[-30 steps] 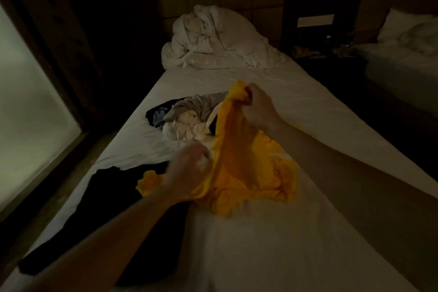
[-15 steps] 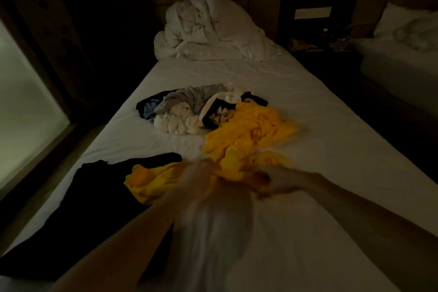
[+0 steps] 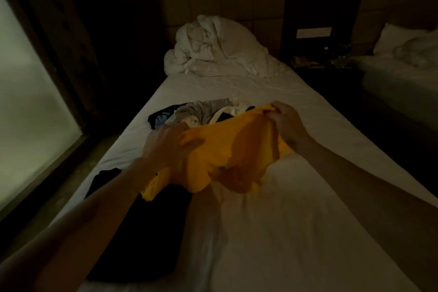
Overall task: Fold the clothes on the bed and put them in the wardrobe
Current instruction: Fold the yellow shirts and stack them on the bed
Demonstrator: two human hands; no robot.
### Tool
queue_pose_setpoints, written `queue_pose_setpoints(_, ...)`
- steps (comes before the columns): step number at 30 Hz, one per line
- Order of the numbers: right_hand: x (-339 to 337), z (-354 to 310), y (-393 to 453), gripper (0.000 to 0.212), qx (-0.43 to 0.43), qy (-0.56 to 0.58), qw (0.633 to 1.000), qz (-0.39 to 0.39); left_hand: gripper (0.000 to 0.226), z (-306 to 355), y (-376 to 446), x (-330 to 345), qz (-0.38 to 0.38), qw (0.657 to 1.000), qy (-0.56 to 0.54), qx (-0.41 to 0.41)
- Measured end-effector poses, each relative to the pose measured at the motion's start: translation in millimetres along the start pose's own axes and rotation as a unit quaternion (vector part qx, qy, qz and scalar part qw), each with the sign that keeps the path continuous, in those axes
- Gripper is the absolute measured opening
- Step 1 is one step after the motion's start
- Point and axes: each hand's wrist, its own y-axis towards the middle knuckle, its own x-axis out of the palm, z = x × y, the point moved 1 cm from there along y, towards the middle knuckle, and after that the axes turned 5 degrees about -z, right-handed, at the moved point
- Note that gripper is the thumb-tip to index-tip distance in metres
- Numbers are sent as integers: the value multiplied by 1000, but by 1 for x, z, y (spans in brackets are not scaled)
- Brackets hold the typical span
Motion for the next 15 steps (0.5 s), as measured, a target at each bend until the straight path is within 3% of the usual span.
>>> queue_pose_setpoints(3,2,-40,6,27,-9,57,998,-18,105,0,-7,-27,-33,988,150,25)
queue_pose_setpoints(4,3,-53,7,28,-13,63,998,-20,98,-1,-7,-35,-30,986,162,14)
queue_pose_setpoints(6,4,-77,7,33,-10,80,996,-26,62,-7,-6,-47,-37,989,142,-37)
queue_pose_setpoints(7,5,-87,9,33,-2,91,995,-33,46,-10,-6,-50,-45,992,106,-43)
queue_pose_setpoints(8,7,-99,10,31,10,102,994,-44,49,-11,-4,-52,-56,996,66,-32)
queue_pose_setpoints(11,18,-129,13,28,36,121,988,-88,110,11,9,-51,-41,994,-94,40)
queue_pose_setpoints(12,24,-139,12,25,28,115,987,-105,121,26,14,-48,-24,990,-127,53)
queue_pose_setpoints(14,36,-156,11,19,1,85,986,-143,124,46,29,-37,-2,978,-205,25)
queue_pose_setpoints(15,42,-163,12,17,-18,67,984,-165,111,56,33,-35,1,958,-287,-7)
